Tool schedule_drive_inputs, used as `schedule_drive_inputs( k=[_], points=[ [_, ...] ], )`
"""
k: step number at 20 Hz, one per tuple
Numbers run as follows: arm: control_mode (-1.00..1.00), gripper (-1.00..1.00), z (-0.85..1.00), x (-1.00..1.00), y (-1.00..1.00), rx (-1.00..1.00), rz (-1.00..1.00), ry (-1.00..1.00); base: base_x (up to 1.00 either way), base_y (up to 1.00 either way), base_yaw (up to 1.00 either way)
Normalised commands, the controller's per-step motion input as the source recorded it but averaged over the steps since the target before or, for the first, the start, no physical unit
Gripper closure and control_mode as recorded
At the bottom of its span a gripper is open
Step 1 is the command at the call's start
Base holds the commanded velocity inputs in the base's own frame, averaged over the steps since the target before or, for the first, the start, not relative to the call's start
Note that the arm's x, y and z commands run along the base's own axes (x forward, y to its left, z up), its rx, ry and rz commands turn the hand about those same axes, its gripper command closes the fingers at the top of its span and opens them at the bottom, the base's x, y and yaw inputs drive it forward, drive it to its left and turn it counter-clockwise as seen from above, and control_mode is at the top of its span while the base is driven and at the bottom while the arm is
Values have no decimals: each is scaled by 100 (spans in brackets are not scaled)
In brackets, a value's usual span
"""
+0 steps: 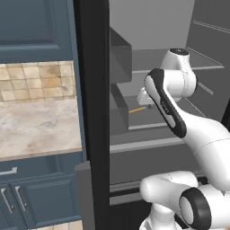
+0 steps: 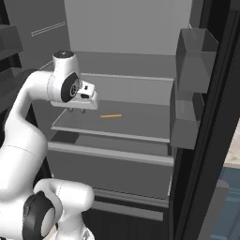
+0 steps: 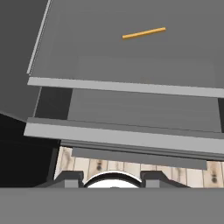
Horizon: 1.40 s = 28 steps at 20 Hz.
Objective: Fully open the fridge drawer.
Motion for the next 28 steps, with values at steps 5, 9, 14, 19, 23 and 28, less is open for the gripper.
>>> schedule_drive_inputs(
  k=[5,9,14,19,23,28],
  points=[
    [-100,-100,0,-8,0,0,0,0,0,0,0],
    [-100,-100,0,-17,0,0,0,-2,0,0,0],
    [-100,-100,0,-22,0,0,0,-3,0,0,0],
    [100,-100,0,-7,0,0,0,0,-33,-4,0],
    [100,-100,0,0,0,0,0,0,-37,-6,0],
    [100,-100,0,0,0,0,0,0,-28,-2,0]
  ],
)
